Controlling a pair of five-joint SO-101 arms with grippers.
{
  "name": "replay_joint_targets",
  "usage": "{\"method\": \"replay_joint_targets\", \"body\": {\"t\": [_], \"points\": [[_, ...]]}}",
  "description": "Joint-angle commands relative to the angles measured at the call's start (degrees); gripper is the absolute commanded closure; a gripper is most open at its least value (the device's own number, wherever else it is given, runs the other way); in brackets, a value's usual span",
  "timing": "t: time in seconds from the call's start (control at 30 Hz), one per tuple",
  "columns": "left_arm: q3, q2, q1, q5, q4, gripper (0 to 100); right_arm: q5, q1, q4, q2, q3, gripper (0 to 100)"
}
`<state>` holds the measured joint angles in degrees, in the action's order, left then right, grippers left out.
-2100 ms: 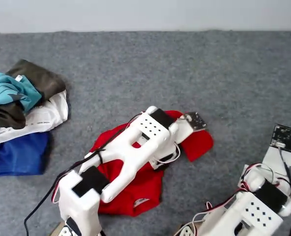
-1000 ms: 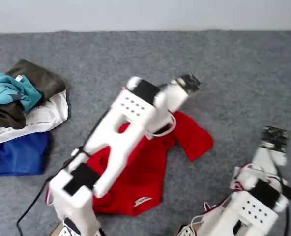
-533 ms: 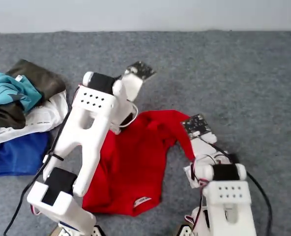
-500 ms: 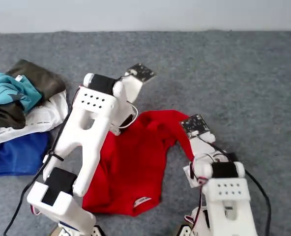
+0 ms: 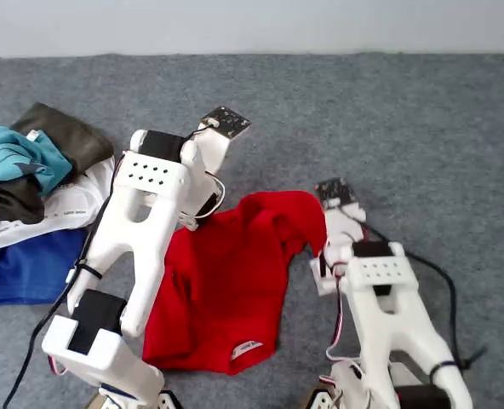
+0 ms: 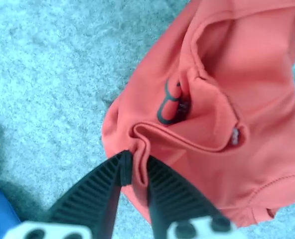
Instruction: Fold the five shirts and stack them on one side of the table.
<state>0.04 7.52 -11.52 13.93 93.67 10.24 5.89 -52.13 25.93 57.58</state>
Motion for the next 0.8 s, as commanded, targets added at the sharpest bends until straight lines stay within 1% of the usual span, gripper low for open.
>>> {"method": "replay_joint_targets", "body": {"t": [0.0, 0.2, 0.33, 0.43, 0.57, 0.67, 0.77], "points": [[-0.1, -2.7, 0.4, 0.8, -0.6, 99, -1.8, 0.3, 0.8, -1.0, -5.9, 61.5], [0.0, -2.7, 0.4, 0.8, -0.6, 99, -2.1, 0.3, 1.3, -5.1, -6.5, 76.8], [0.0, -2.7, 0.5, 0.8, -0.6, 99, -1.8, 1.0, 0.9, -6.3, -6.5, 82.1], [0.0, -2.7, 0.5, 0.8, -0.6, 99, -1.7, 3.6, 0.8, -5.8, -6.5, 80.5], [0.0, -2.7, 0.5, 0.8, -0.6, 99, -1.6, 6.7, 0.8, -6.5, -6.2, 74.7], [0.0, -2.7, 0.5, 0.8, -0.6, 99, -1.5, 7.2, 0.8, -6.5, -6.2, 70.8], [0.0, -2.6, 0.5, 0.8, -0.6, 99, 1.8, 6.6, 0.7, -6.3, -6.5, 69.4]]}}
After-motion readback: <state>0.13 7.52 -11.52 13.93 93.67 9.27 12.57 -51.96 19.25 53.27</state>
